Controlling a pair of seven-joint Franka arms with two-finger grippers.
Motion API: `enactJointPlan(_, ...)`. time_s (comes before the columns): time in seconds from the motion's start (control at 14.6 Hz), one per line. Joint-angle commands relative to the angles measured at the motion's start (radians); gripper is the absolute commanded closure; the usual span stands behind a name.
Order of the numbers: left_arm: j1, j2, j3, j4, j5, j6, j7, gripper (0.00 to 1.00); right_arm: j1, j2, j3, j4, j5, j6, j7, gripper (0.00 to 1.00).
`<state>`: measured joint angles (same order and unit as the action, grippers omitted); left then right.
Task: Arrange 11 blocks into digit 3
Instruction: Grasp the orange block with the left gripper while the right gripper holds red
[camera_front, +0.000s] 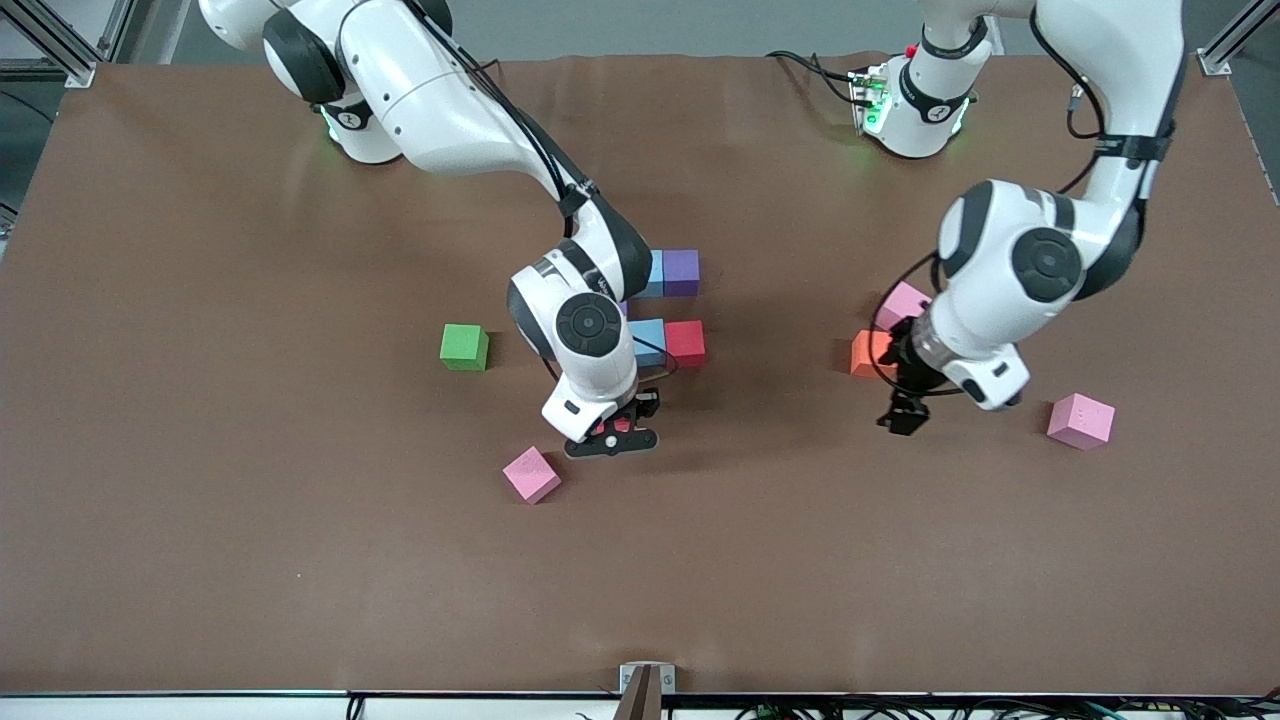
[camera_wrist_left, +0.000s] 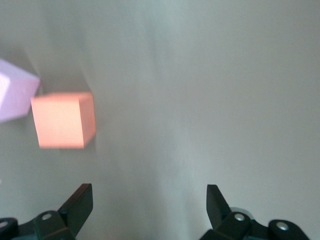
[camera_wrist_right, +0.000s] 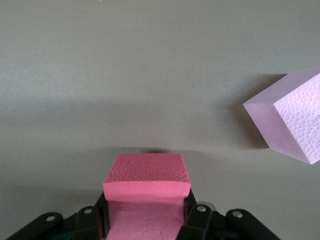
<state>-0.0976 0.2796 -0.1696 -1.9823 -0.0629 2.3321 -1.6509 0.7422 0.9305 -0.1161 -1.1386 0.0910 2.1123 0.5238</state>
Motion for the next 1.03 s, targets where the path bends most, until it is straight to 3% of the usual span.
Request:
enactJointPlan(0.0,0.032,-0.003,-0.013,-0.039,0.015,-0.01,-0.003,0.01,0.005,0.037,-0.007,0.043,-0.017,-0.011,0.001,1.0)
enactJointPlan(0.21,0.078,-0.008,-0.014,-0.073,0.017,-0.004,-0.001,0.02,0.005,0.047,-0.007,0.045,-0.027,-0.009,-0.005,1.0)
enactJointPlan(0.96,0.068,-0.019,-0.021,-0.211,0.017,-0.008,0.109,0.03,0.009,0.048,0.004,0.042,-0.022,-0.02,-0.01,1.0)
